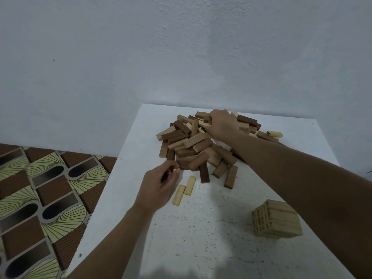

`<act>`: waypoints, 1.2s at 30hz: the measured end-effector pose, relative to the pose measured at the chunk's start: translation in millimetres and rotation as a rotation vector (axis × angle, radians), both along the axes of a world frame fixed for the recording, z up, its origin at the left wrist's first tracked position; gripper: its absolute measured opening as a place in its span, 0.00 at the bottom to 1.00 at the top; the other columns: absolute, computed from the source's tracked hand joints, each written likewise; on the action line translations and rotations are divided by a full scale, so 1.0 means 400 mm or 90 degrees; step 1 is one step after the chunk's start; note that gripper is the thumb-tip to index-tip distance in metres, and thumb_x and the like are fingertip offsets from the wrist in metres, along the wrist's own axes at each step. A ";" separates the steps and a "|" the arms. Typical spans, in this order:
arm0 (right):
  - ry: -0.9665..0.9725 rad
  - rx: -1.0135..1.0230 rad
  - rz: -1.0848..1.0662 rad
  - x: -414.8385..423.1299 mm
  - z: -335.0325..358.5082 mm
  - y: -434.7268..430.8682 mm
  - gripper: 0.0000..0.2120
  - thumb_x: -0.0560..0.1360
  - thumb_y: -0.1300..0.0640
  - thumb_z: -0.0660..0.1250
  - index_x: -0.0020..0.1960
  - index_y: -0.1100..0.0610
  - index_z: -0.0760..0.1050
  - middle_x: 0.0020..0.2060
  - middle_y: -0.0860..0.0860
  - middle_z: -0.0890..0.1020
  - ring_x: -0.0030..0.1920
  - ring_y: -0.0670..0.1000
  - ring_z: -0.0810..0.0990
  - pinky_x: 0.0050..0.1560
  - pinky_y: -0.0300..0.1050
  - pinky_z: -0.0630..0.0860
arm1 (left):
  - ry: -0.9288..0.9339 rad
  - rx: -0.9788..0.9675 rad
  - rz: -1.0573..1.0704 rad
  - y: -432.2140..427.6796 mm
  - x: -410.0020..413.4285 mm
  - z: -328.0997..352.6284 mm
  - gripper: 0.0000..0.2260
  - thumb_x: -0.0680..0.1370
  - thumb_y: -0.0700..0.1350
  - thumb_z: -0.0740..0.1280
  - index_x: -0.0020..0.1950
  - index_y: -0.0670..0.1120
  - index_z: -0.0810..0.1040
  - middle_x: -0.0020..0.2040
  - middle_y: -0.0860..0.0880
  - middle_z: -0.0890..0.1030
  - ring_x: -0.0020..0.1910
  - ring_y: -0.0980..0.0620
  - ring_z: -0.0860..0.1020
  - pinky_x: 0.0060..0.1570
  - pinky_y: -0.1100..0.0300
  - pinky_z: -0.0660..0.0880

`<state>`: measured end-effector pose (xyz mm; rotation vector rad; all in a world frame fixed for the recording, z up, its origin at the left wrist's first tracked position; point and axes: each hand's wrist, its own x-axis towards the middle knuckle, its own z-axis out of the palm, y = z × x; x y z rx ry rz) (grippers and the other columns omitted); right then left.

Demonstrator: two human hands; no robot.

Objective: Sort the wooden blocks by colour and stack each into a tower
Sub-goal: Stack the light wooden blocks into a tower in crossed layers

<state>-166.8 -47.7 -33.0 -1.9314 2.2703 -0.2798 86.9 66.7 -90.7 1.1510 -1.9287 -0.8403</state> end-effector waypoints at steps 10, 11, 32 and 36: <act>-0.071 -0.028 0.048 -0.010 0.044 0.099 0.07 0.80 0.55 0.61 0.45 0.56 0.72 0.44 0.55 0.79 0.45 0.56 0.78 0.43 0.50 0.75 | -0.002 -0.015 -0.010 0.005 0.000 0.008 0.07 0.81 0.44 0.69 0.44 0.52 0.79 0.32 0.51 0.75 0.31 0.49 0.73 0.33 0.63 0.68; -0.081 -0.032 0.048 -0.010 0.055 0.115 0.07 0.80 0.55 0.61 0.45 0.56 0.72 0.44 0.54 0.79 0.45 0.56 0.78 0.42 0.49 0.74 | 0.002 -0.011 -0.011 0.007 0.000 0.009 0.06 0.81 0.44 0.70 0.44 0.53 0.80 0.31 0.51 0.75 0.31 0.49 0.73 0.32 0.62 0.68; -0.138 0.047 0.090 0.146 0.131 0.475 0.07 0.73 0.68 0.63 0.47 0.59 0.77 0.51 0.56 0.78 0.52 0.58 0.77 0.55 0.58 0.76 | -0.196 -0.054 -0.054 0.113 0.043 -0.002 0.15 0.80 0.59 0.68 0.66 0.61 0.81 0.53 0.59 0.73 0.58 0.58 0.70 0.61 0.54 0.61; -0.101 0.083 0.109 0.182 0.083 0.527 0.10 0.76 0.69 0.61 0.53 0.59 0.76 0.55 0.56 0.75 0.54 0.55 0.74 0.60 0.55 0.73 | -0.241 -0.077 -0.080 0.148 0.064 0.003 0.24 0.73 0.69 0.68 0.67 0.63 0.79 0.61 0.61 0.72 0.60 0.58 0.69 0.62 0.54 0.60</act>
